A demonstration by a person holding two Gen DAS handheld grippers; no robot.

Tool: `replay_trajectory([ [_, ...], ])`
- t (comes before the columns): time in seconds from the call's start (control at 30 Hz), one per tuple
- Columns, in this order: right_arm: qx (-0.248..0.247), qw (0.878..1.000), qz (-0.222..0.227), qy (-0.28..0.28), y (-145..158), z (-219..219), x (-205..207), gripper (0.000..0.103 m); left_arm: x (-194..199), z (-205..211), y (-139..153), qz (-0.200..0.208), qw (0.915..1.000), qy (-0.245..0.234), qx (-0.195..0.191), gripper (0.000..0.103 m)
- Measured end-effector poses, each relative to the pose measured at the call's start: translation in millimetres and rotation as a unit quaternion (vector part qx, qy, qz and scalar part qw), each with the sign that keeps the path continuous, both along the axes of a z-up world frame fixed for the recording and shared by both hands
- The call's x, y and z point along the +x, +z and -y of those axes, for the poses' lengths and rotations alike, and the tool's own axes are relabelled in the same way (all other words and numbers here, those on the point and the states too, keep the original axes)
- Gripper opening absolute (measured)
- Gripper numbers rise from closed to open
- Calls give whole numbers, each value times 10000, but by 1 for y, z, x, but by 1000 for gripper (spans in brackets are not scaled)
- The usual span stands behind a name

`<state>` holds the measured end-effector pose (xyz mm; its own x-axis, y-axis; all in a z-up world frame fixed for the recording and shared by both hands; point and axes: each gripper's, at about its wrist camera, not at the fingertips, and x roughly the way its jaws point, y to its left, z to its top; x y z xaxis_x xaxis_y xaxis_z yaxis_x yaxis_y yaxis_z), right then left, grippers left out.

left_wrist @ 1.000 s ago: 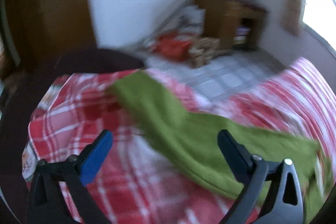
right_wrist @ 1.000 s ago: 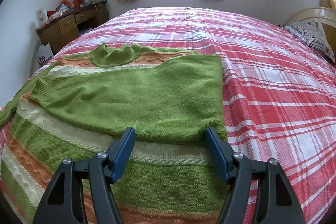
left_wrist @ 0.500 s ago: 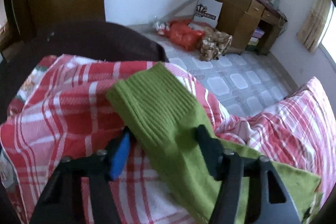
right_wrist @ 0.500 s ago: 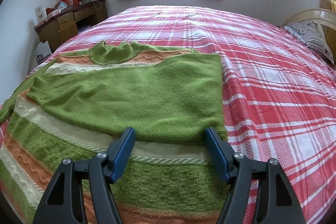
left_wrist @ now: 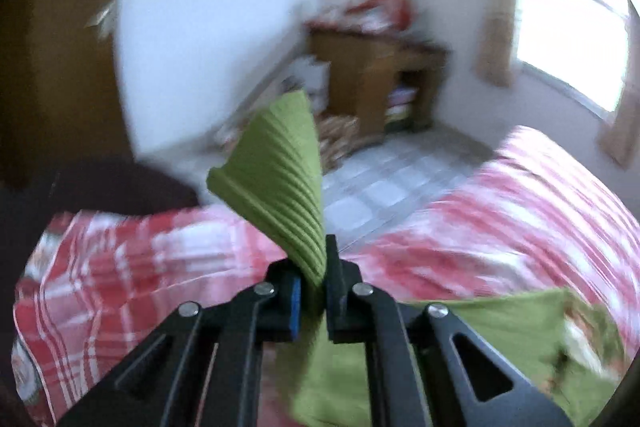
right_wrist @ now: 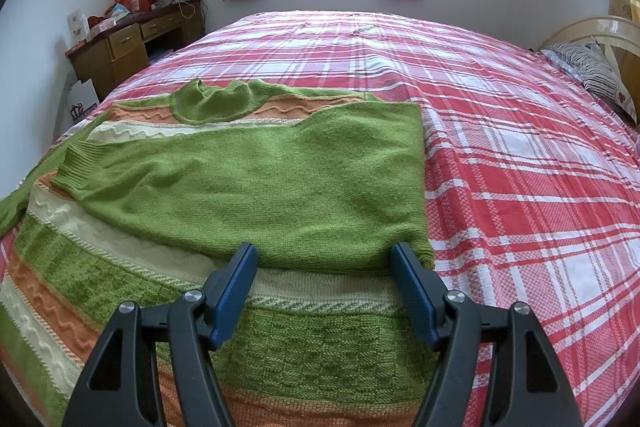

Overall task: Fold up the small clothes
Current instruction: 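Grasp the other green sleeve with the left gripper and fold it across the body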

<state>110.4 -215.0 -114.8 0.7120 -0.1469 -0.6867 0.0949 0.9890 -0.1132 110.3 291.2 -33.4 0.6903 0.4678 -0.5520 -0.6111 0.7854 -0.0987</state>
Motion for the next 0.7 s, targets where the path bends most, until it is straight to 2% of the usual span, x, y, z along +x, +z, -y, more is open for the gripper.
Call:
replay_trajectory([
  [0.07,2,10000,0,0,0,0,0,70,2,42,13,143,9981,-556,232,9],
  [0.17,9,10000,4,2,0,1,0,70,6,107,18,188,9891,-1396,436,9],
  [0.27,33,10000,14,4,0,0,0,70,14,171,6,21,9747,-2171,526,9],
  [0.37,70,10000,28,9,0,0,0,70,22,223,-19,-288,9592,-2725,693,9],
  [0.43,92,10000,37,12,0,0,0,70,26,247,-35,-545,9516,-2931,751,9],
  [0.57,137,9999,51,20,0,2,-1,70,37,264,-60,-1066,9449,-3024,655,9],
  [0.63,130,9999,46,20,1,3,-1,70,40,265,-67,-1320,9403,-3073,625,15],
  [0.67,125,9999,44,19,1,3,-1,70,37,266,-65,-1299,9392,-3130,551,17],
  [0.7,119,9999,40,17,0,3,-1,70,34,262,-61,-1281,9364,-3238,440,32],
])
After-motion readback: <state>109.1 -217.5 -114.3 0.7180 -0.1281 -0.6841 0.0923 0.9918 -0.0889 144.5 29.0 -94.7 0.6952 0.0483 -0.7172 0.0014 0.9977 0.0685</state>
